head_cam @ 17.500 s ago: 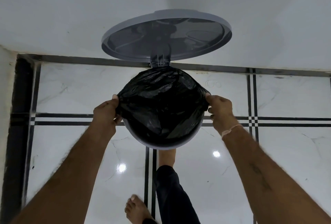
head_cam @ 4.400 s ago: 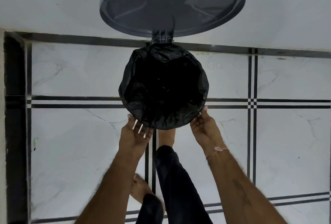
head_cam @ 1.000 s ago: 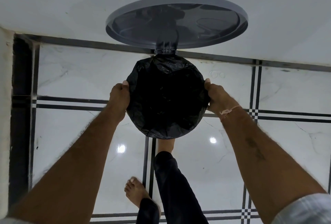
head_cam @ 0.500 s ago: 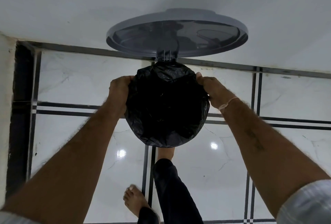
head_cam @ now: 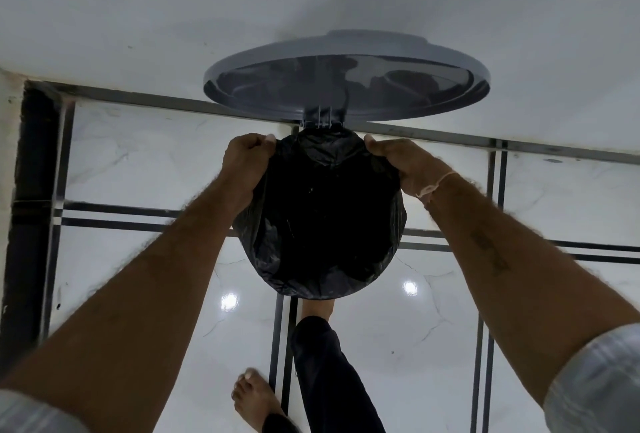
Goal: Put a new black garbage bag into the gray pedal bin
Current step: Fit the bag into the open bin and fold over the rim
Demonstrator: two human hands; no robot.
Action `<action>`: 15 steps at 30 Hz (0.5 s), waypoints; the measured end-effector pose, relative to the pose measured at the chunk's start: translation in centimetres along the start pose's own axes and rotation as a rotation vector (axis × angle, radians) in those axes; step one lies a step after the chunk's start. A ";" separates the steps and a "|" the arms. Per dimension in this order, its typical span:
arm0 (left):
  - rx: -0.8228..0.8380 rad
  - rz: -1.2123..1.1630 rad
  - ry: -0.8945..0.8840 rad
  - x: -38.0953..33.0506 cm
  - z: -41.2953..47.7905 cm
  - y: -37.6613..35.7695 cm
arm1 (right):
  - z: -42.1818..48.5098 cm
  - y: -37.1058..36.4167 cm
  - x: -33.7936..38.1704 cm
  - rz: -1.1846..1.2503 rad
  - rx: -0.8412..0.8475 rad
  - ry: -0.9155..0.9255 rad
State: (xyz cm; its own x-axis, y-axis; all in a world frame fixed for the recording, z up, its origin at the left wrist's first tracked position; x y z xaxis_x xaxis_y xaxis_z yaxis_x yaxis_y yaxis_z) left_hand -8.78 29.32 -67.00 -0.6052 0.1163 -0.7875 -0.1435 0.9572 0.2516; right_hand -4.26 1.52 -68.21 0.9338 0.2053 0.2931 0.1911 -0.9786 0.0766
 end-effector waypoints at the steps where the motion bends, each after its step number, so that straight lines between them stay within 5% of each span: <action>1: 0.019 -0.030 0.012 -0.1 -0.1 -0.3 | 0.1 0.0 0.0 0.006 0.003 -0.024; 7: -0.034 -0.087 0.065 -0.2 1.0 -0.9 | 1.5 -1.0 -0.1 0.102 0.024 -0.064; 15: -0.110 -0.004 -0.074 -0.8 1.8 -0.6 | 0.6 -1.3 1.2 0.053 0.114 0.240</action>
State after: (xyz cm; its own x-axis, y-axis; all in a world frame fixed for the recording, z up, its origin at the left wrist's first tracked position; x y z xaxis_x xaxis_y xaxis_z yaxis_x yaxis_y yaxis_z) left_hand -6.80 29.10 -67.57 -0.5454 0.1361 -0.8271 -0.2328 0.9233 0.3055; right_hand -3.24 3.01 -68.49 0.8474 0.1378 0.5128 0.1892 -0.9807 -0.0491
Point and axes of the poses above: each hand's wrist, its own z-axis towards the middle knuckle, its own y-axis out of the back of the hand, x = y × z, the point moved 8 cm from there along z, towards the middle knuckle, and after that the axes turned 10 degrees about -y, right-handed, at the moved point
